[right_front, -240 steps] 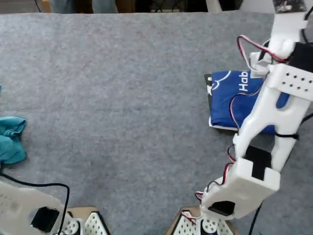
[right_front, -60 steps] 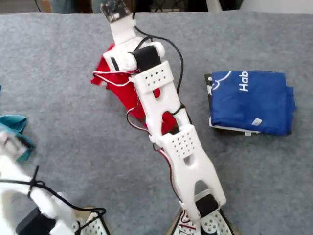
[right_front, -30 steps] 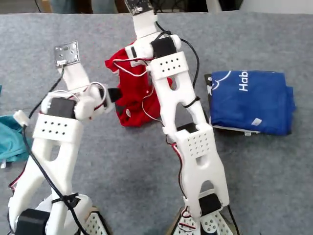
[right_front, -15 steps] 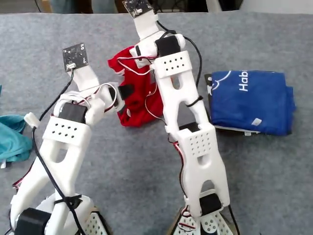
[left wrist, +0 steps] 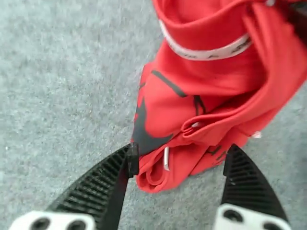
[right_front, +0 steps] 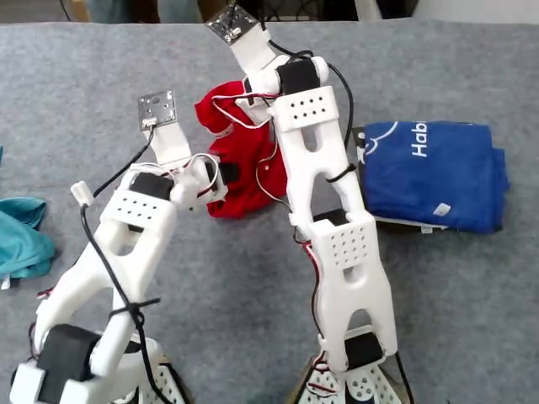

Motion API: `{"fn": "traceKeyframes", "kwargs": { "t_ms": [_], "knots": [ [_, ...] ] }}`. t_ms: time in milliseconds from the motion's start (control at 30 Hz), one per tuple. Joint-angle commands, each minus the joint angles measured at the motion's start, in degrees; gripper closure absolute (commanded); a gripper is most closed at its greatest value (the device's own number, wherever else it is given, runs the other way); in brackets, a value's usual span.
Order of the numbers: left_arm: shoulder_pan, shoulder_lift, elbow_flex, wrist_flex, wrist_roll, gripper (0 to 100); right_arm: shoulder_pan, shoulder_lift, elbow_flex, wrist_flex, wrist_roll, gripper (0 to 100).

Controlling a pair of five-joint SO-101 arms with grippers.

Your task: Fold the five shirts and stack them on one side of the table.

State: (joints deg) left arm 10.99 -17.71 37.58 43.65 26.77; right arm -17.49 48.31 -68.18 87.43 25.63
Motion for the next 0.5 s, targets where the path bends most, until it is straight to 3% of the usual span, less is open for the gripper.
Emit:
{"fn": "traceKeyframes", "kwargs": {
  "t_ms": [0,100,300,467],
  "knots": [
    [0.5,0.4,-3.6,-0.4,0.4,77,0.9,-3.4,-0.3,0.0,0.5,98.3],
    [2.2,1.2,-3.6,-0.9,0.2,89,0.8,-3.5,-0.7,0.3,0.4,98.3],
    [7.1,2.5,-4.1,-1.5,0.1,97,0.9,-3.5,-0.7,0.0,0.4,98.3],
    [4.8,2.5,-4.1,-3.1,0.0,96,1.1,-3.5,-0.7,0.2,0.4,98.3]
  ]
}}
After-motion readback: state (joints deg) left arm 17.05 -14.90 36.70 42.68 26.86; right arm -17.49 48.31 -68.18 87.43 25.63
